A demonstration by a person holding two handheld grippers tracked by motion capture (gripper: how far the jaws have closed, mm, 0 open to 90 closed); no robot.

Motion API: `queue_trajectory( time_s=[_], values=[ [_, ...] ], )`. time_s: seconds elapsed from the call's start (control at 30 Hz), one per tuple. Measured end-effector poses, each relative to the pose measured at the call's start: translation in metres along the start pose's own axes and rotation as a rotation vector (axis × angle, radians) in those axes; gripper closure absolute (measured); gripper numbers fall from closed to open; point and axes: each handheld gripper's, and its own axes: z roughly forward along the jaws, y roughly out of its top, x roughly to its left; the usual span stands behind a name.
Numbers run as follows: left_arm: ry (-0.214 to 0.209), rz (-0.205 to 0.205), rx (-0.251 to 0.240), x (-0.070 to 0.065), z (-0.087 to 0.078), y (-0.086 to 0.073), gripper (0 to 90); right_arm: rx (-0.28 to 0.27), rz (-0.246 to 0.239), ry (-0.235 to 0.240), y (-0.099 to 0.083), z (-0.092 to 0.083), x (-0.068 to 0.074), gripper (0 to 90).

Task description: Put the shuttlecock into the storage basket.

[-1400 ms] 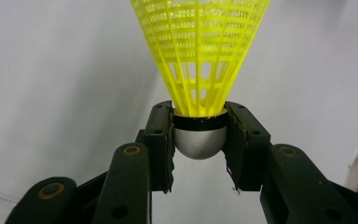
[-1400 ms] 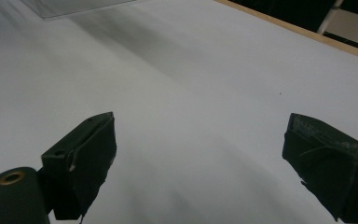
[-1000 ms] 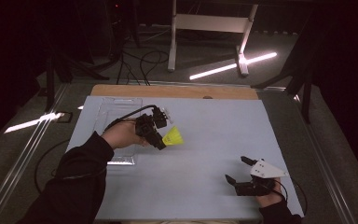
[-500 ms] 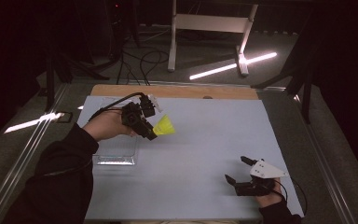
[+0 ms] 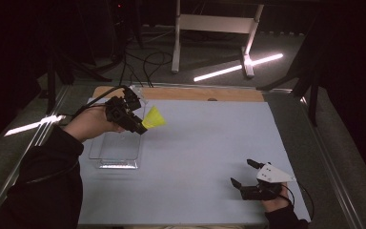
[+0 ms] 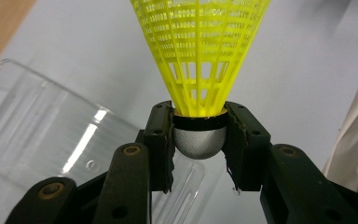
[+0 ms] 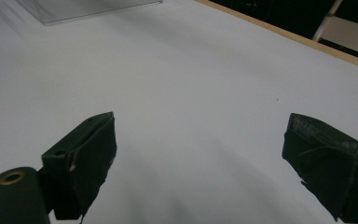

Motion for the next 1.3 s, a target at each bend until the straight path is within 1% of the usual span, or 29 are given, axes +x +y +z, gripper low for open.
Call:
queue_trajectory(
  time_s=[0.17, 0.23, 0.27, 0.3, 0.33, 0.37, 0.4, 0.43, 0.47, 0.5, 0.53, 0.57, 0.6, 0.63, 0.67, 0.7, 0.73, 0.77, 0.8, 0.83, 0.87, 0.9, 0.93, 0.97, 1.0, 1.03, 1.13, 1.2, 1.3],
  values=[
    [0.014, -0.024, -0.009, 0.003, -0.007, -0.006, 65.5, 0.001, -0.002, 0.000, 0.000, 0.001, 0.000, 9.8],
    [0.024, -0.051, -0.011, 0.007, -0.010, -0.013, 65.5, 0.002, -0.001, 0.000, 0.000, 0.000, 0.000, 9.8],
    [0.024, -0.051, -0.011, 0.007, -0.010, -0.013, 65.5, 0.002, -0.001, 0.000, 0.000, 0.000, 0.000, 9.8],
    [0.035, -0.072, -0.005, 0.011, -0.013, -0.020, 65.5, 0.001, 0.001, -0.001, 0.000, 0.000, 0.000, 9.8],
    [0.035, -0.072, -0.005, 0.011, -0.013, -0.020, 65.5, 0.001, 0.001, -0.001, 0.000, 0.000, 0.000, 9.8],
    [0.041, -0.101, 0.001, 0.014, -0.014, -0.027, 65.5, 0.003, 0.001, 0.001, 0.000, 0.000, 0.000, 9.8],
    [0.047, -0.112, 0.004, 0.016, -0.015, -0.030, 65.5, 0.002, 0.000, 0.001, 0.000, 0.000, 0.000, 9.8],
    [0.046, -0.135, 0.004, 0.018, -0.016, -0.034, 65.5, 0.002, 0.000, 0.000, 0.000, 0.000, 0.000, 9.8],
    [0.046, -0.135, 0.004, 0.018, -0.016, -0.034, 65.5, 0.002, -0.002, 0.001, 0.000, 0.001, 0.000, 9.8],
    [0.045, -0.185, 0.002, 0.022, -0.017, -0.041, 65.5, 0.005, -0.001, 0.000, 0.000, 0.001, 0.000, 9.8],
    [0.045, -0.185, 0.002, 0.022, -0.017, -0.041, 65.5, 0.005, -0.001, 0.000, 0.000, 0.001, 0.000, 9.8],
    [0.057, -0.236, 0.005, 0.027, -0.019, -0.047, 65.5, 0.006, -0.002, 0.000, 0.000, 0.001, 0.000, 9.8],
    [0.057, -0.236, 0.005, 0.027, -0.019, -0.047, 65.5, 0.006, -0.002, 0.000, 0.000, 0.001, 0.000, 9.8],
    [0.066, -0.264, 0.011, 0.029, -0.021, -0.054, 65.5, 0.009, 0.000, -0.003, 0.000, 0.001, 0.000, 9.8],
    [0.066, -0.264, 0.011, 0.029, -0.021, -0.054, 65.5, 0.010, -0.001, -0.004, 0.000, 0.001, 0.001, 9.8],
    [0.073, -0.285, 0.015, 0.030, -0.022, -0.061, 65.5, 0.013, -0.003, -0.003, 0.000, 0.002, 0.000, 9.8],
    [0.073, -0.285, 0.015, 0.030, -0.022, -0.061, 65.5, 0.013, -0.003, -0.003, 0.000, 0.002, 0.000, 9.8],
    [0.080, -0.302, 0.015, 0.031, -0.023, -0.067, 65.5, 0.015, -0.006, -0.001, -0.001, 0.002, 0.000, 9.8],
    [0.080, -0.302, 0.015, 0.031, -0.023, -0.067, 65.5, 0.015, -0.007, -0.001, -0.001, 0.002, 0.000, 9.8],
    [0.091, -0.327, 0.019, 0.032, -0.023, -0.074, 65.5, 0.015, -0.003, 0.001, -0.001, 0.002, 0.000, 9.8],
    [0.091, -0.327, 0.019, 0.032, -0.023, -0.074, 65.5, 0.014, -0.005, 0.001, -0.001, 0.002, 0.000, 9.8],
    [0.096, -0.339, 0.024, 0.033, -0.023, -0.080, 65.5, 0.015, -0.002, 0.000, -0.001, 0.002, 0.000, 9.8],
    [0.096, -0.339, 0.024, 0.033, -0.023, -0.080, 65.5, 0.015, -0.002, 0.000, -0.001, 0.002, 0.000, 9.8],
    [0.098, -0.368, 0.026, 0.035, -0.023, -0.087, 65.5, 0.013, -0.003, 0.000, -0.001, 0.001, 0.000, 9.8],
    [0.098, -0.368, 0.026, 0.035, -0.023, -0.087, 65.5, 0.013, -0.002, -0.001, -0.001, 0.001, 0.000, 9.8],
    [0.108, -0.403, 0.032, 0.036, -0.023, -0.093, 65.5, 0.012, -0.003, -0.002, -0.001, 0.001, 0.000, 9.8],
    [0.096, -0.460, 0.028, 0.039, -0.023, -0.101, 65.4, 0.012, -0.001, -0.002, -0.001, 0.001, 0.000, 9.8],
    [0.105, -0.465, 0.036, 0.039, -0.023, -0.103, 65.4, 0.014, -0.008, -0.001, -0.001, 0.002, 0.000, 9.8],
    [0.116, -0.478, 0.041, 0.039, -0.021, -0.112, 65.4, 0.014, -0.009, -0.001, 0.000, 0.002, 0.000, 9.8]
  ],
)
